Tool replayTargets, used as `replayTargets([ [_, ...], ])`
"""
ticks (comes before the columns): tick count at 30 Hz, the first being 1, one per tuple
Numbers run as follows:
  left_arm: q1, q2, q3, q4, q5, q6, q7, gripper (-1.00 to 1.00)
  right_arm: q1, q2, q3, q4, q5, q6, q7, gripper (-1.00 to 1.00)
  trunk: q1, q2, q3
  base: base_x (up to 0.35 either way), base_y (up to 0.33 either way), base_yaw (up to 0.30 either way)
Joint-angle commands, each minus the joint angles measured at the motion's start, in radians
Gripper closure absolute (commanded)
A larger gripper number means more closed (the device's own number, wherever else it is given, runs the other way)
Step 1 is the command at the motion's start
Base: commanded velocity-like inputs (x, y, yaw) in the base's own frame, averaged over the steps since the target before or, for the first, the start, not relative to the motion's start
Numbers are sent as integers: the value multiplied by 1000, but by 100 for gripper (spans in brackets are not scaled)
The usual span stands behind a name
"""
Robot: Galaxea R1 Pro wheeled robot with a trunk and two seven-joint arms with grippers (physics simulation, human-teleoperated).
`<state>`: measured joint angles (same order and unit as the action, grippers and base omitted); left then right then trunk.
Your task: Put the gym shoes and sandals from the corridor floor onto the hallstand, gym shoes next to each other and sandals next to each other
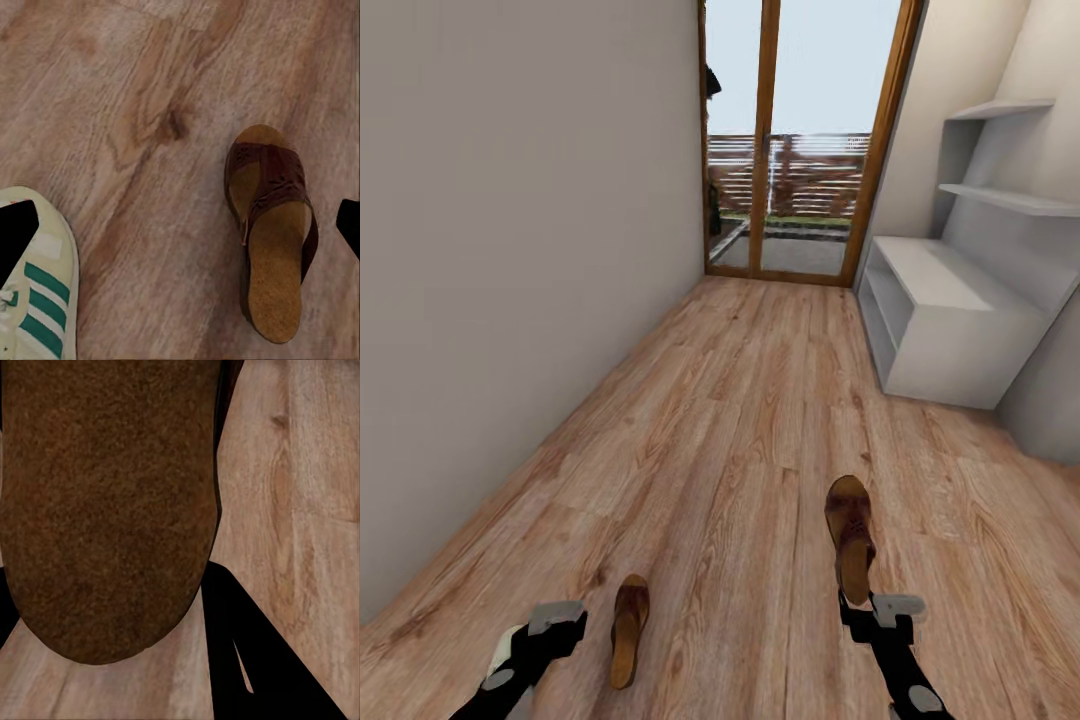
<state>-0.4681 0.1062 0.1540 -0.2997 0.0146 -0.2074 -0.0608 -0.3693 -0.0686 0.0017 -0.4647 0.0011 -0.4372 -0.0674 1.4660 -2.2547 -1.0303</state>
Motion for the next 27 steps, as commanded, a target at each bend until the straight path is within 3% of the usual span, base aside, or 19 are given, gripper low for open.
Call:
replayTargets([
  [1,-13,0,6,0,0,17,-7,-100,0,0,0,-27,-5,33,-1,100,0,0,-1,0,0,0],
  [6,-122,-6,4,1,-38,115,-8,-100,-5,0,-4,-206,-6,245,-2,100,0,0,-1,0,0,0],
  [9,-158,-9,4,1,-64,155,-8,-100,-22,-3,-6,-284,-6,335,-3,100,0,0,-1,0,0,0],
  [12,-175,-10,4,0,-93,185,-7,-100,-33,-9,-11,-335,-6,377,-1,100,0,0,-1,0,0,0],
  [13,-177,-10,1,0,-115,192,-7,-100,-38,-14,-45,-366,-5,399,2,100,0,0,-1,0,0,0],
  [19,-168,-7,0,-1,-123,185,-7,-100,-40,-16,-74,-370,-2,407,4,100,0,0,-1,0,0,0],
  [27,-167,-6,2,-1,-122,180,-4,-100,-40,-10,-74,-369,-2,408,4,100,0,0,-1,0,0,-1],
])
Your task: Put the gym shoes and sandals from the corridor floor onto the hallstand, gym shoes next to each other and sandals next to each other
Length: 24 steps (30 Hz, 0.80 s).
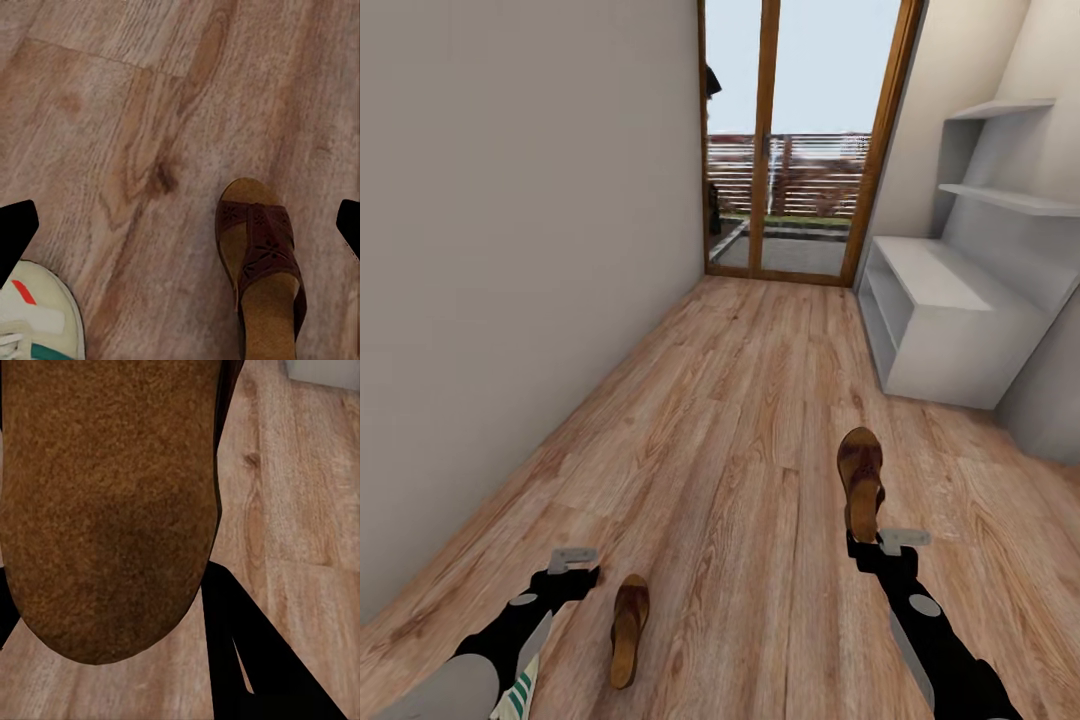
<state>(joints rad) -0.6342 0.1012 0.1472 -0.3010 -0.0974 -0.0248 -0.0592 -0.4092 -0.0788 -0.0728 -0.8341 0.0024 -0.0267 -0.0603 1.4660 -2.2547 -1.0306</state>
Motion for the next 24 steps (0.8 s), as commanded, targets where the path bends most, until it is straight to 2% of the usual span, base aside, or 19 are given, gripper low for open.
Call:
replayTargets([
  [1,-1,-1,8,0,-10,-3,-6,-100,0,0,1,0,-4,-2,-3,100,0,0,-1,0,0,-14],
  [9,0,-2,8,0,-10,-7,-7,-100,0,-1,1,-4,-5,-2,-3,100,0,0,-1,0,0,-177],
  [17,1,-3,8,8,-12,-85,-8,-100,0,0,1,-5,-5,-1,-4,100,0,0,-1,0,0,-259],
  [24,1,4,9,14,-11,-101,-8,-100,0,3,1,-7,-5,-1,-4,100,0,0,-1,0,0,-80],
])
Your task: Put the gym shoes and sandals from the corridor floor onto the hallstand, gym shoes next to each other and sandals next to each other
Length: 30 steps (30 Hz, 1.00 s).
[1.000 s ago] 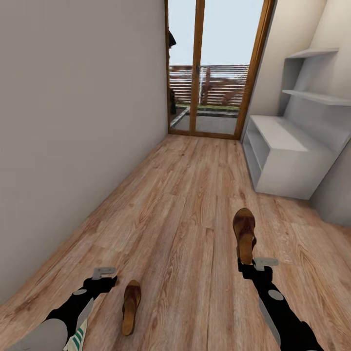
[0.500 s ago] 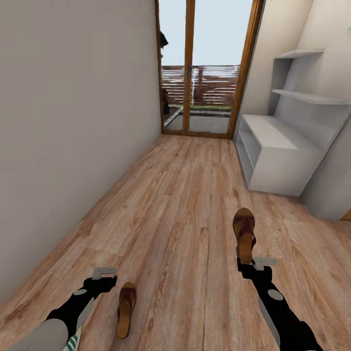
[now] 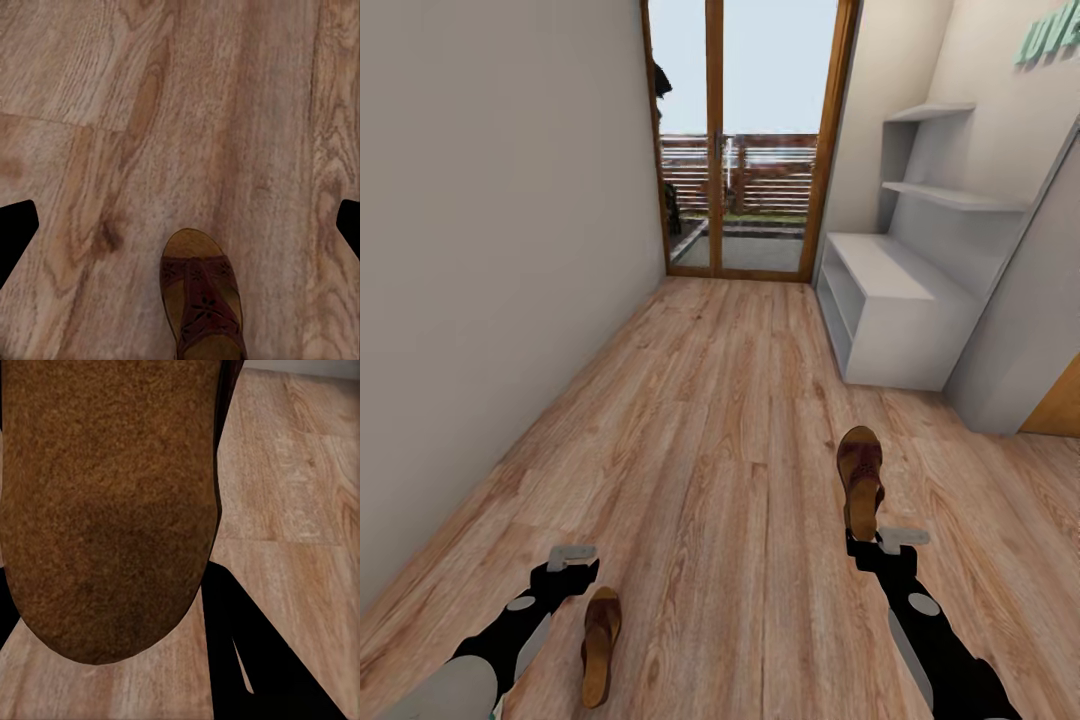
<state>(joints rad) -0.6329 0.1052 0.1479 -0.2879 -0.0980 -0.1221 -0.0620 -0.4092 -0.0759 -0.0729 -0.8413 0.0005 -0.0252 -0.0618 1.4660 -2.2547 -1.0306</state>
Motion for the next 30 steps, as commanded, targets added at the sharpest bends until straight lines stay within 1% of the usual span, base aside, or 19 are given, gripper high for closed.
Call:
replayTargets([
  [1,-1,0,9,1,-10,-4,-6,-100,0,0,1,0,-4,-2,-3,100,4,-7,-4,0,0,-23],
  [8,0,1,9,3,-8,-6,-7,-100,0,2,2,0,-4,0,-3,100,30,-56,-30,0,0,-9],
  [21,1,2,11,4,-8,-6,-7,-100,0,2,1,-1,-4,2,-4,100,80,-147,-90,0,0,0],
  [30,23,2,12,3,-10,-9,-6,-100,0,2,0,-2,-4,2,-4,100,115,-210,-132,0,0,0],
])
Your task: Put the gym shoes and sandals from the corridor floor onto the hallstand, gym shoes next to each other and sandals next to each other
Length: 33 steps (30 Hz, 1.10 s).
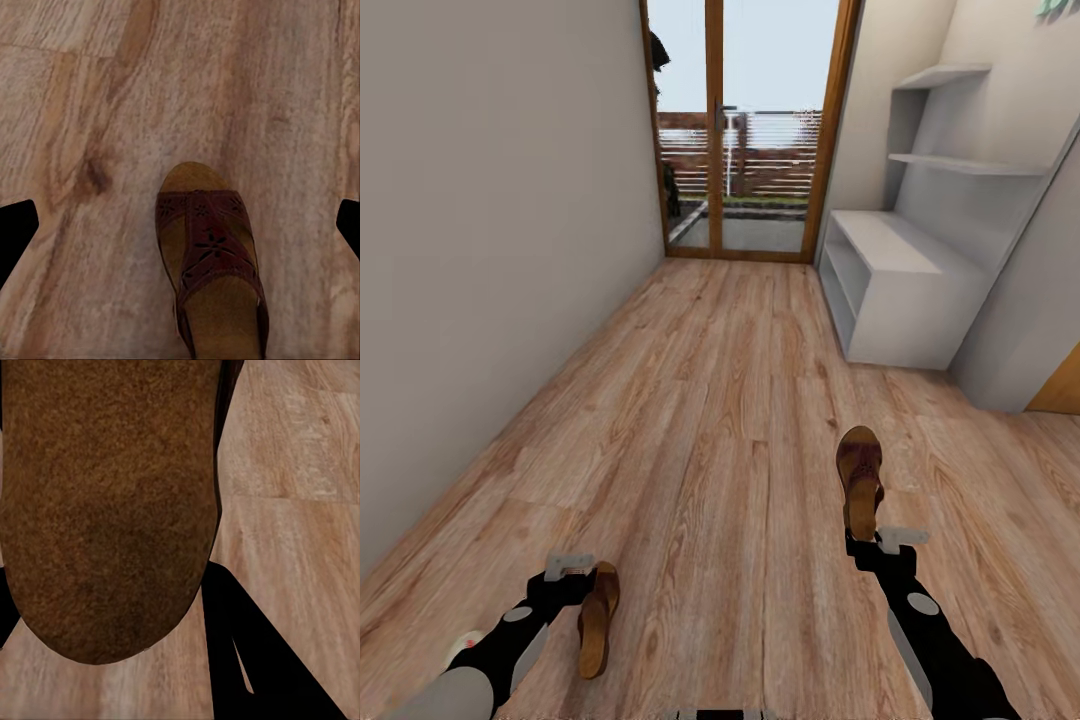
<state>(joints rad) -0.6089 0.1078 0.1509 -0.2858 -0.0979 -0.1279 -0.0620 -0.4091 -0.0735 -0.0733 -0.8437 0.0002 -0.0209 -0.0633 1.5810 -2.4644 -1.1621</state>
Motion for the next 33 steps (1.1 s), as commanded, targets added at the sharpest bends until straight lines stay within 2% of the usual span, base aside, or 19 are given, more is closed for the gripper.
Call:
replayTargets([
  [1,0,0,9,1,-10,-4,-6,-100,0,0,1,0,-3,-2,-3,100,4,-8,-6,0,0,0],
  [5,6,0,8,2,-10,-8,-5,-100,0,0,0,0,-3,-2,-3,100,19,-36,-24,0,0,0],
  [11,26,-5,8,1,-11,-46,-4,-100,0,0,0,0,-3,-2,-3,100,22,-37,-57,0,0,0],
  [33,28,-11,9,-1,-11,-50,-3,-100,0,-2,-2,-2,-3,-3,-3,100,32,-42,-177,0,0,-5],
])
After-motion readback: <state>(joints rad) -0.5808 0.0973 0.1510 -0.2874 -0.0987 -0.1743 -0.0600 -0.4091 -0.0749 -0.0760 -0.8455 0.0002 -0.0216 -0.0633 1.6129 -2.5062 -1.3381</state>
